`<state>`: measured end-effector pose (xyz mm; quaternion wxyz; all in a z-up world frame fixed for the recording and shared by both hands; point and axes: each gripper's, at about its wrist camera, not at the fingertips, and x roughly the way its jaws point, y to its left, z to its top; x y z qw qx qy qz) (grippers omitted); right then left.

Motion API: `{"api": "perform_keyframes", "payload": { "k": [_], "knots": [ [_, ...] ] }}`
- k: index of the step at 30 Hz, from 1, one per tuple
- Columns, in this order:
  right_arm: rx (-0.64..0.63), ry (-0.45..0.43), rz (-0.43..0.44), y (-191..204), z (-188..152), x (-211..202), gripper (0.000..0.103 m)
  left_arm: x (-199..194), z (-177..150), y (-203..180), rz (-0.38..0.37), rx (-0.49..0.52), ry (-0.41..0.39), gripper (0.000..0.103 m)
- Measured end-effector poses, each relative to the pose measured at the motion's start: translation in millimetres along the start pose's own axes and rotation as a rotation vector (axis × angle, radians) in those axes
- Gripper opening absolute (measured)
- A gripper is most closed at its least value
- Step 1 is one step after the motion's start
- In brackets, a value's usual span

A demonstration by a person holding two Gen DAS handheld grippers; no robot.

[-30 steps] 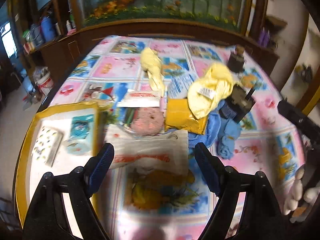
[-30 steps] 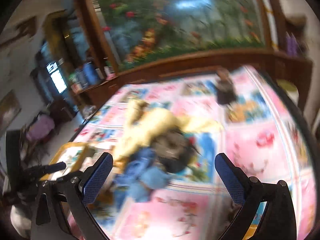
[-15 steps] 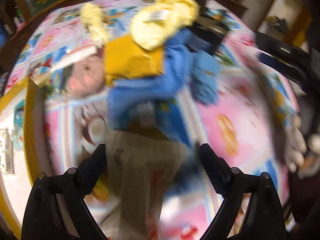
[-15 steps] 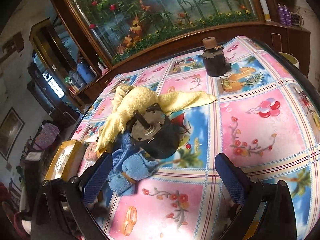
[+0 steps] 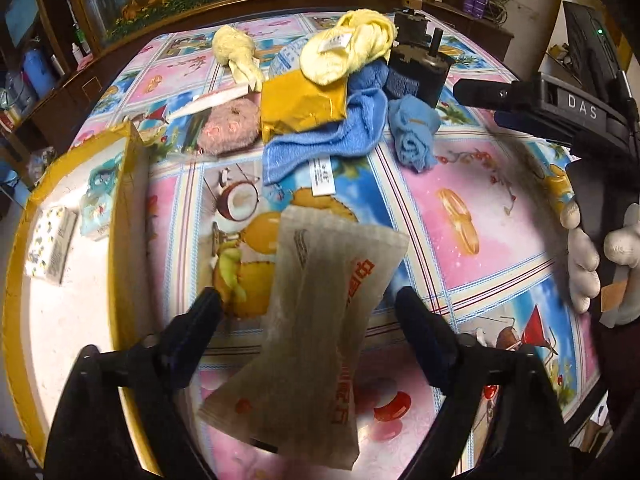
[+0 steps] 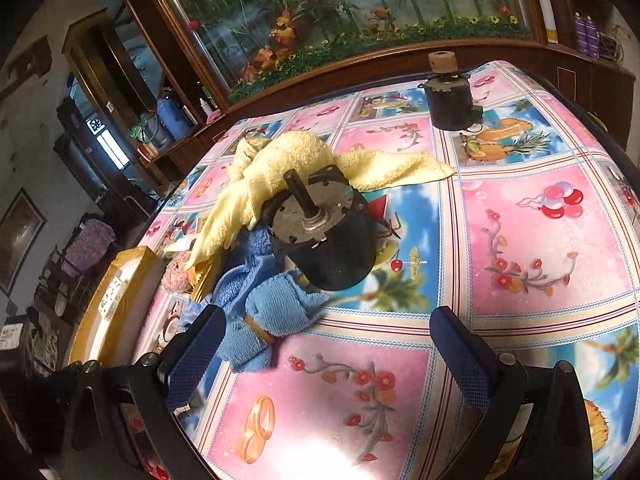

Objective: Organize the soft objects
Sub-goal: 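Grasp the small blue cloth with the right tool while the left tool holds the white bag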

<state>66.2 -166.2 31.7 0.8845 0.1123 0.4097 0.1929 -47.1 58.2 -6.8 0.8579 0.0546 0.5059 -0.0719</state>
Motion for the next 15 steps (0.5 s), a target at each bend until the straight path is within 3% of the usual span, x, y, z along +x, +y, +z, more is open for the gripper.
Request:
{"api": "perform_keyframes", "payload": {
  "k": [1, 5, 15],
  "knots": [
    [-0.003, -0.002, -0.007, 0.2, -1.1, 0.6, 0.103, 5.5, 0.2, 2.2, -0.024, -0.013, 0.01, 0.055],
    [-0.012, 0.013, -0.017, 2.8, -4.7, 5.4, 0.103, -11.8, 1.8, 9.3, -0.07, -0.055, -0.048, 0.049],
    [-0.05, 0.069, -0.003, 30.7, -2.9, 4.2, 0.098, -85.8, 2.2, 40.4, -0.157, -0.161, -0.19, 0.049]
  ]
}}
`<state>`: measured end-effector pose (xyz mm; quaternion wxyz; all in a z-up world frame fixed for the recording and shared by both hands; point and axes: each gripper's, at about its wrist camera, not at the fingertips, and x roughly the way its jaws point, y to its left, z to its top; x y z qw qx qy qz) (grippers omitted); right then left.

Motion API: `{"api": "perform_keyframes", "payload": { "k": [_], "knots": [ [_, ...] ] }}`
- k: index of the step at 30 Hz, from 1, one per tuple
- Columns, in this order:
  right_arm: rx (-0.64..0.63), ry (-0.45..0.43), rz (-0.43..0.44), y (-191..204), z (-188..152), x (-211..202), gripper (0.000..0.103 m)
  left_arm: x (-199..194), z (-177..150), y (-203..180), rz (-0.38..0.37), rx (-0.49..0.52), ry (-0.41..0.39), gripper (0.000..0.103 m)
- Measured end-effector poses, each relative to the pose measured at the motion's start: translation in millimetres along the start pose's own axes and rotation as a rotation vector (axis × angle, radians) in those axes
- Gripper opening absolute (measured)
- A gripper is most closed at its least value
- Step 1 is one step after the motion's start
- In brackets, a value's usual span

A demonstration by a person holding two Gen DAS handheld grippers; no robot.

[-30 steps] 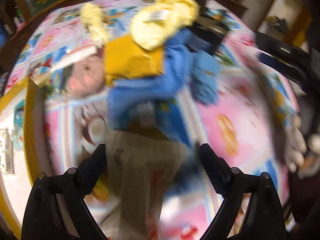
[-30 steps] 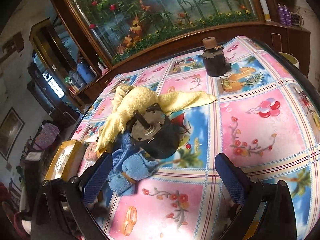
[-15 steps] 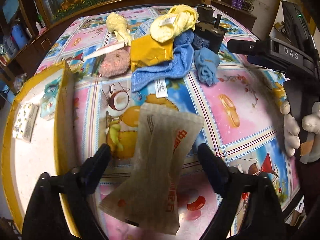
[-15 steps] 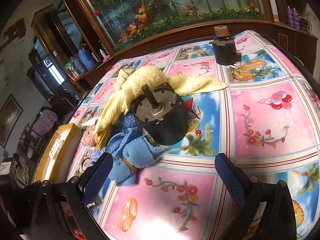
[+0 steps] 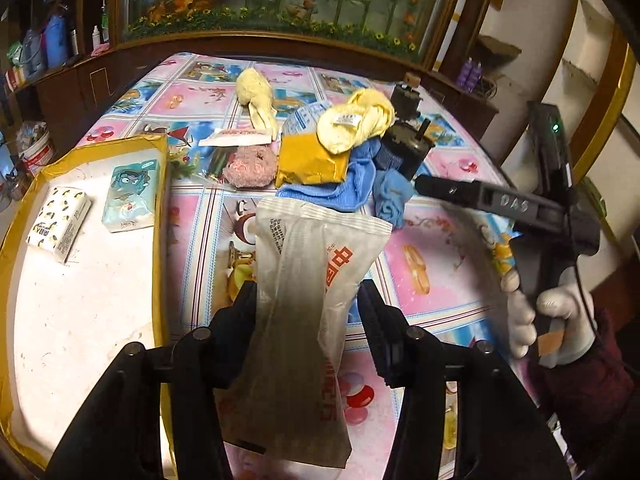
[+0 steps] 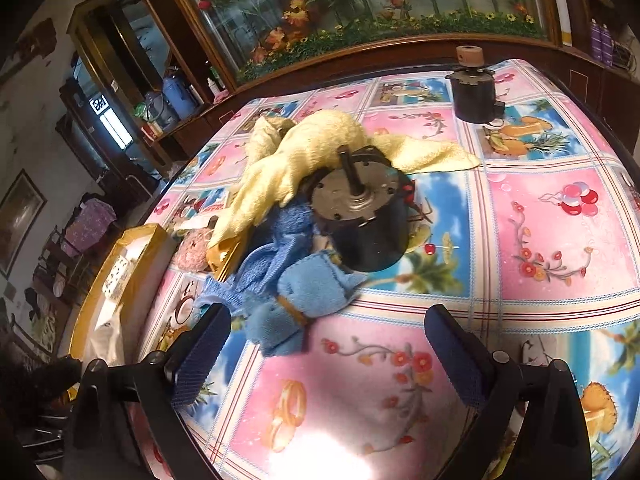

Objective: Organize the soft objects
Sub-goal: 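Grasp the small blue cloth with the right tool while the left tool holds the white bag, then lower the white bag and blue cloth into the box and open both tools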

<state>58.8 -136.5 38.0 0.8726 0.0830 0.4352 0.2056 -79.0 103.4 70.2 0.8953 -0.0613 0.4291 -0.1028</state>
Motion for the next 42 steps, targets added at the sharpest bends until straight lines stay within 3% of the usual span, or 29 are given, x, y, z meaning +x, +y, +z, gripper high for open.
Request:
{"api": "perform_keyframes", "payload": {
  "k": [3, 5, 8, 10, 11, 15, 18, 22, 27, 32, 42],
  "knots": [
    [-0.009, 0.025, -0.05, 11.3, 1.8, 9.7, 0.085, -7.8, -1.8, 4.9, -0.011, -0.025, -0.008, 0.049],
    [0.012, 0.051, -0.056, 14.7, 5.0, 19.8, 0.064, -9.7, -2.5, 8.3, -0.014, -0.039, -0.009, 0.049],
    [0.062, 0.079, -0.054, 13.2, 8.7, 35.0, 0.054, -11.1, -4.0, 11.2, -0.017, -0.058, -0.008, 0.049],
    [0.106, 0.098, 0.011, 9.3, 7.9, 42.8, 0.032, -19.4, -6.7, 17.5, -0.017, -0.069, -0.015, 0.049],
    [0.121, 0.108, 0.049, 9.3, 6.2, 43.4, 0.03, -17.9, -13.3, 21.1, -0.015, -0.075, -0.019, 0.049],
    [0.085, 0.086, 0.061, 16.7, -2.8, 29.4, 0.028, -23.8, -12.9, 35.9, -0.018, -0.115, -0.042, 0.049],
    [0.046, 0.058, 0.029, 22.9, -9.6, 6.5, 0.028, -32.1, -13.0, 49.3, -0.007, -0.144, -0.063, 0.049],
    [-0.022, 0.01, 0.021, 42.6, -9.3, -28.5, 0.028, -49.6, -13.1, 73.8, 0.073, -0.166, -0.1, 0.049],
    [-0.122, -0.017, 0.098, 92.0, 1.3, -52.9, 0.028, -51.0, -11.5, 122.8, 0.192, -0.236, -0.076, 0.049],
    [-0.218, 0.032, 0.2, 158.5, 5.7, -36.9, 0.028, -28.0, -6.3, 166.2, 0.254, -0.299, 0.002, 0.049],
    [-0.327, 0.194, 0.287, 253.3, -0.3, 38.3, 0.028, 12.8, 11.3, 206.9, 0.258, -0.408, 0.099, 0.05]
  ]
}}
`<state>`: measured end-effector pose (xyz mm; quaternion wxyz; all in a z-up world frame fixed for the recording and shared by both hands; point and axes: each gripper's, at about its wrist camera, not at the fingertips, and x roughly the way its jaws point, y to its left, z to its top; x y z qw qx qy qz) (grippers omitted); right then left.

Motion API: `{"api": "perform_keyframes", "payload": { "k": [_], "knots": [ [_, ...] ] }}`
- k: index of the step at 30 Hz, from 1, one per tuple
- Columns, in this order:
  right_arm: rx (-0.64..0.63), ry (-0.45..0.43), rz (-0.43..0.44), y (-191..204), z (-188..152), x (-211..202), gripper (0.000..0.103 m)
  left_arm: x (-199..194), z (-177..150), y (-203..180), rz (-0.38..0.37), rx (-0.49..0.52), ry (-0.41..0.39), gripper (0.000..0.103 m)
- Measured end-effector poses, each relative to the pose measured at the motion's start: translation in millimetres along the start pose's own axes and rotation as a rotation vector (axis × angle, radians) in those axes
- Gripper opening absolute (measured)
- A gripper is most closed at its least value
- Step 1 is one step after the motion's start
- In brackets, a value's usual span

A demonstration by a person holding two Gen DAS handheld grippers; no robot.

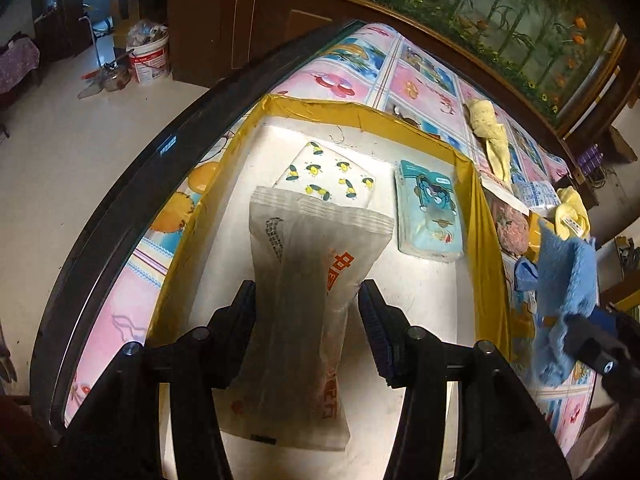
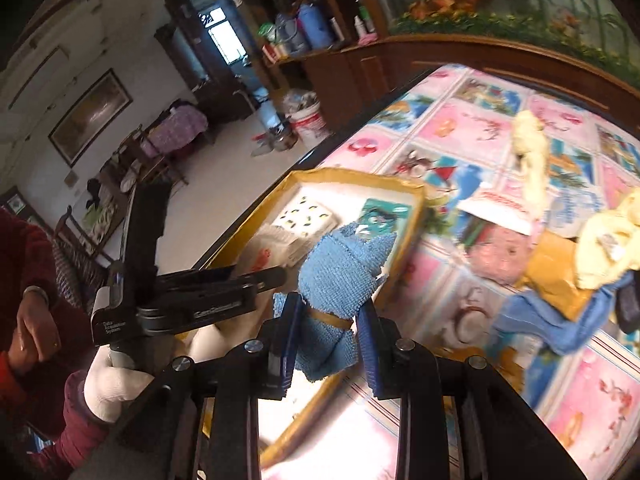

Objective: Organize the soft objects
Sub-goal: 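Lower the white bag and blue cloth into the box and open both tools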

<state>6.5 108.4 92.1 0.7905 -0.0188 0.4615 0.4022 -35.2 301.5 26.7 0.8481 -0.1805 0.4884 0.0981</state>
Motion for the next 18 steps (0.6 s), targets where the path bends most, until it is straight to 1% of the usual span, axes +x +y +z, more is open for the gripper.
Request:
{"api": "perform_keyframes", "payload": {
  "k": [4, 5, 7, 9, 10, 14, 16, 18],
  "knots": [
    [-0.025, 0.052, 0.01, 11.3, 6.5, 30.9, 0.028, -2.1, 5.6, 1.9, -0.031, -0.013, -0.01, 0.052],
    [-0.033, 0.063, 0.008, 14.0, 7.8, 37.5, 0.029, -5.8, 5.4, 3.0, -0.045, -0.021, -0.02, 0.054],
    [-0.049, 0.079, 0.002, 18.8, 7.7, 48.6, 0.032, -15.6, 2.4, 6.5, -0.061, -0.033, -0.044, 0.057],
    [-0.066, 0.088, -0.011, 21.5, 8.4, 58.0, 0.034, -25.3, -0.1, 11.1, -0.076, -0.05, -0.068, 0.063],
    [-0.073, 0.086, -0.024, 22.8, 8.1, 60.8, 0.038, -31.0, -2.6, 14.2, -0.085, -0.06, -0.082, 0.064],
    [-0.078, 0.057, -0.037, 22.9, 6.9, 57.1, 0.047, -47.0, -8.7, 19.5, -0.081, -0.08, -0.129, 0.066],
    [-0.058, 0.042, -0.033, 18.1, 7.7, 50.9, 0.048, -53.6, -12.1, 19.2, -0.084, -0.082, -0.148, 0.066],
    [-0.035, 0.022, -0.039, 8.7, 5.8, 37.3, 0.05, -60.7, -14.6, 15.9, -0.088, -0.078, -0.166, 0.066]
  ]
}}
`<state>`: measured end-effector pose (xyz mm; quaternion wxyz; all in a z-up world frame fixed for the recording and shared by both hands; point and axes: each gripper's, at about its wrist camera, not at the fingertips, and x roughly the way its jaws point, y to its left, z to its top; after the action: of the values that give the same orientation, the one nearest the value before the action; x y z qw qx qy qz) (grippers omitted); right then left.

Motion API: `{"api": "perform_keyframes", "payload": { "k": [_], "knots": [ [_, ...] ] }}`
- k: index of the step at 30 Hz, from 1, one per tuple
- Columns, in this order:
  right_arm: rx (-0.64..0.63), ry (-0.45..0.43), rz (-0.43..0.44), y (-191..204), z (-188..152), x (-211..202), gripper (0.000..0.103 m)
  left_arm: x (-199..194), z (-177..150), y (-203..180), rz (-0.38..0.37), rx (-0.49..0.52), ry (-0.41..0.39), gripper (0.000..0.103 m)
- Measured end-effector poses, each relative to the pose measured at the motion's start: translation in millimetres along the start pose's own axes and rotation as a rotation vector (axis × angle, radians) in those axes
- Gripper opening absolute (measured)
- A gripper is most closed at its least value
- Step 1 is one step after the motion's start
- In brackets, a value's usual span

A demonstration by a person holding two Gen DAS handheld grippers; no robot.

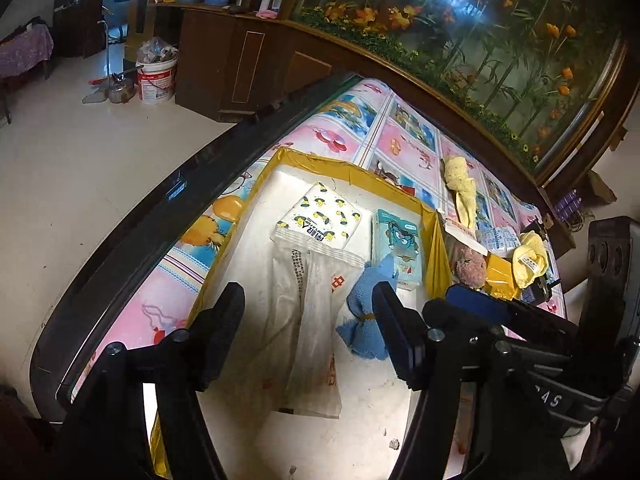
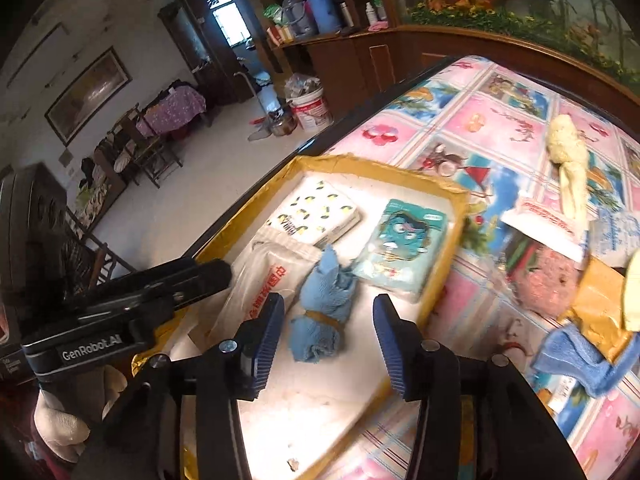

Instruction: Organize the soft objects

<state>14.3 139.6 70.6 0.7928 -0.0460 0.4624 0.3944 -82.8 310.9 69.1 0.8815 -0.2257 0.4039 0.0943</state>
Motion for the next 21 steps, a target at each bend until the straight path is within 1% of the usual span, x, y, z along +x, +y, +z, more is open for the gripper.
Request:
{"api": "perform_keyframes", "payload": {
  "k": [1, 2, 5, 6, 7, 8, 9, 10, 11, 12, 14, 16, 17, 19, 20, 21],
  "knots": [
    [0.012, -0.006, -0.01, -6.9, -2.0, -7.7, 0.054, -5.0, -1.7, -2.5, -0.007, 0.004, -0.01, 0.066],
    [0.023, -0.008, -0.028, -15.7, -2.8, -14.2, 0.058, -10.5, -2.4, -7.0, -0.03, 0.006, -0.021, 0.066],
    [0.05, 0.002, -0.126, -42.9, -2.8, -34.8, 0.06, -37.1, -9.4, -35.3, -0.177, 0.065, -0.075, 0.065],
    [0.065, 0.005, -0.155, -51.8, -0.6, -40.8, 0.06, -47.5, -13.4, -53.2, -0.247, 0.104, -0.092, 0.066],
    [0.083, 0.012, -0.193, -63.2, 2.8, -47.8, 0.06, -56.7, -17.3, -70.0, -0.334, 0.138, -0.098, 0.066],
    [0.096, 0.02, -0.221, -72.5, 7.5, -52.2, 0.06, -67.2, -22.1, -92.3, -0.456, 0.173, -0.096, 0.066],
    [0.106, 0.022, -0.246, -81.5, 12.8, -57.6, 0.06, -76.3, -26.2, -111.3, -0.544, 0.198, -0.096, 0.067],
    [0.11, 0.021, -0.272, -88.9, 18.1, -62.6, 0.06, -86.6, -30.2, -131.5, -0.62, 0.228, -0.098, 0.069],
    [0.112, 0.014, -0.301, -95.2, 22.4, -67.2, 0.06, -98.5, -34.6, -154.3, -0.699, 0.267, -0.101, 0.076],
    [0.116, 0.009, -0.319, -99.5, 24.5, -70.8, 0.06, -112.0, -39.2, -179.1, -0.781, 0.311, -0.103, 0.08],
    [0.144, 0.009, -0.323, -109.5, 29.9, -76.5, 0.061, -140.8, -50.1, -228.1, -0.931, 0.406, -0.097, 0.081],
    [0.163, 0.021, -0.318, -114.0, 31.4, -77.2, 0.06, -169.2, -63.3, -274.4, -1.06, 0.507, -0.095, 0.081],
    [0.165, 0.028, -0.32, -113.1, 32.2, -76.9, 0.06, -184.8, -69.8, -292.7, -1.11, 0.559, -0.11, 0.081],
    [0.168, 0.036, -0.308, -109.0, 31.5, -74.3, 0.06, -207.6, -87.1, -328.3, -1.189, 0.661, -0.132, 0.082],
    [0.171, 0.041, -0.295, -106.2, 30.7, -72.4, 0.06, -214.3, -96.1, -344.2, -1.212, 0.71, -0.125, 0.082],
    [0.172, 0.045, -0.287, -103.2, 29.8, -70.6, 0.06, -218.8, -105.9, -358.3, -1.218, 0.766, -0.104, 0.083]
  ]
}}
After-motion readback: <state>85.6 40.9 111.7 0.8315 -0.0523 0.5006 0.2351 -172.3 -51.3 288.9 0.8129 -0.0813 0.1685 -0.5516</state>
